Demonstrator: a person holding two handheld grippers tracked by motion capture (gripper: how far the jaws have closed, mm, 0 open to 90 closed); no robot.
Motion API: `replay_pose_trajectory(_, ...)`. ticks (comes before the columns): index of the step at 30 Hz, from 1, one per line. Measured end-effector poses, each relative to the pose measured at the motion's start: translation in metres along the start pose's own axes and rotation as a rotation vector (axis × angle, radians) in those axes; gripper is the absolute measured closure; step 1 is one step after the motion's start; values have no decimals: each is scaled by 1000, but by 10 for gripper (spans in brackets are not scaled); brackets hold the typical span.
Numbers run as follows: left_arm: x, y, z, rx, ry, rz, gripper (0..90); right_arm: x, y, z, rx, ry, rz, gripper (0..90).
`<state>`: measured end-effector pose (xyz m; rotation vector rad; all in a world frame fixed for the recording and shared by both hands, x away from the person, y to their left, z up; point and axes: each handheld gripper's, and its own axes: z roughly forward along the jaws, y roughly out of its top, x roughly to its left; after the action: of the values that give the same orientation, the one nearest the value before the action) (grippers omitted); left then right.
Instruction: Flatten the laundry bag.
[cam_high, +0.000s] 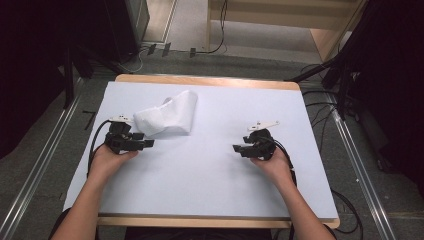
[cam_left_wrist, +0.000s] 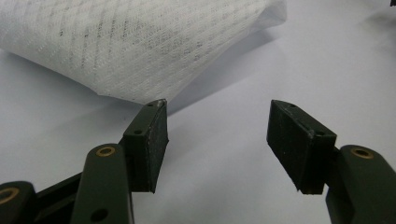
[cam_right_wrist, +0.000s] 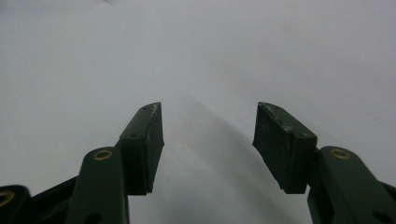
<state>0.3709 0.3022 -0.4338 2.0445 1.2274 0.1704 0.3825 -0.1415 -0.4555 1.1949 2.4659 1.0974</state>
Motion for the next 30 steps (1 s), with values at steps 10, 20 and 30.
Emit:
replay_pose_trajectory(10, 5, -1, -4, -11, 17, -18, 383, 1, 0, 2, 7, -4, -27, 446)
replay_pose_trajectory(20, 11, -3, -6, -10, 27, -26, 381, 2, -1, 3, 21, -4, -35, 445)
replay_pose_trajectory(30, 17, 0, -3, -13, 41, -49, 377, 2, -1, 4, 27, -1, -47, 445)
